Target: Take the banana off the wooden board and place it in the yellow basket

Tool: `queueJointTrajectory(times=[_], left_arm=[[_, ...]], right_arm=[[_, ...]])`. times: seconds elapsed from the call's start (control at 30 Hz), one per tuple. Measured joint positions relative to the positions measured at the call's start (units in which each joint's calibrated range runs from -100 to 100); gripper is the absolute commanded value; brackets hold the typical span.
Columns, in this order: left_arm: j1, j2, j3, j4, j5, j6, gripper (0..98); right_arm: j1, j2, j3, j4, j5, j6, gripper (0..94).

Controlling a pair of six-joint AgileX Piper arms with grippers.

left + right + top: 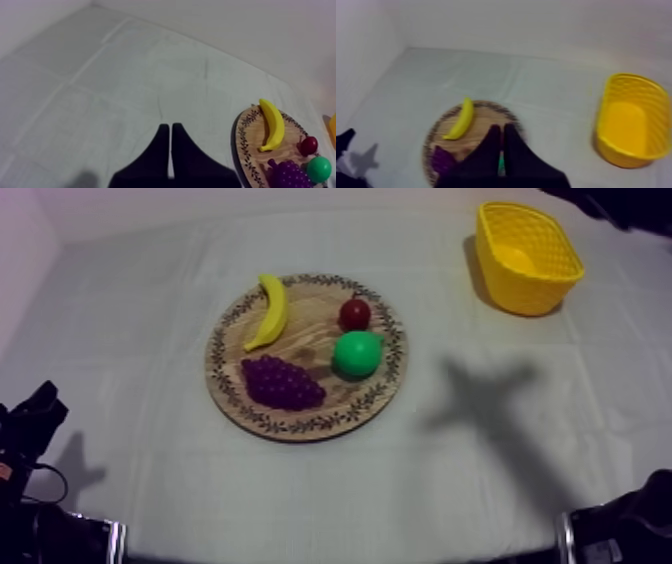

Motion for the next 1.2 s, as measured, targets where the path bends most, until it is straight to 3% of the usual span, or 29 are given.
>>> queueJointTrajectory(times=[0.13,0.23,0.3,0.53,0.7,0.8,1.2], left_arm=[[0.00,0.00,0.00,0.00,0.00,0.00,0.1],[0.00,0.00,0.00,0.00,0.00,0.00,0.1],[0.00,0.00,0.00,0.00,0.00,0.00,0.1],[0.00,0.00,0.00,0.00,0.00,0.00,0.1],[0.00,0.00,0.00,0.00,0.00,0.00,0.1],[0.00,0.00,0.00,0.00,0.00,0.00,0.1],[0.00,0.00,0.00,0.00,0.00,0.00,0.1]], right_arm=[[-1.93,10.09,-9.58,-5.26,-0.76,-0.63,0.6],[-1.25,17.21,-16.06,-11.17,-1.02,0.70,0.7],[-0.04,22.10,-20.39,-14.87,0.07,2.61,0.7],[-0.07,35.84,-29.18,-22.96,0.57,10.80,0.7],[-1.58,42.51,-28.34,-24.82,-0.92,14.40,0.7],[-2.98,44.91,-27.86,-24.75,-3.38,14.63,0.7],[-9.34,50.94,-27.29,-21.89,-9.58,9.29,0.7]])
